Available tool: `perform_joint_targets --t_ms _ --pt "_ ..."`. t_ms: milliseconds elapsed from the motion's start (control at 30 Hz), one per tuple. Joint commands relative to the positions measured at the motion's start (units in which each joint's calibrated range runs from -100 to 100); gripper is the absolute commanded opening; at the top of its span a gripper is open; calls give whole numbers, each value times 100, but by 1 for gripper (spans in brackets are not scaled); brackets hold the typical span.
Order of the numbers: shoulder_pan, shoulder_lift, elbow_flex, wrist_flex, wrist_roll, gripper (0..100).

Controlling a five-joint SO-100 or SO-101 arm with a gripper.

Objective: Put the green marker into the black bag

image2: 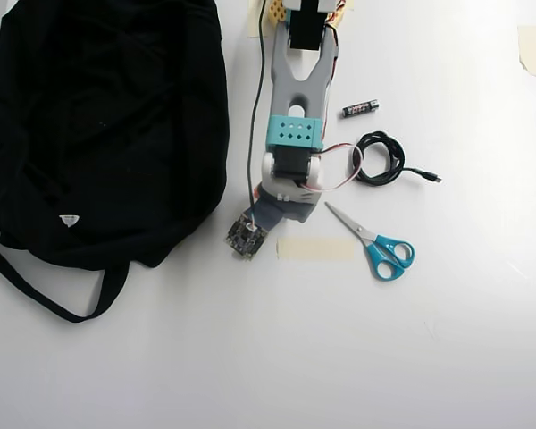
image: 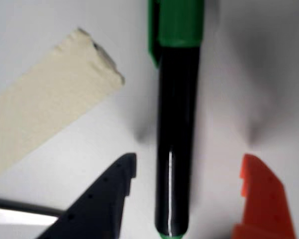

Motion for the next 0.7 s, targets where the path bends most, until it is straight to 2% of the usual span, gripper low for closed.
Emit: perform_joint_targets --t_ms 0,667 --pt "-62 -64 -199 -58 17 27" --pt "-84 243 -244 -58 43 27"
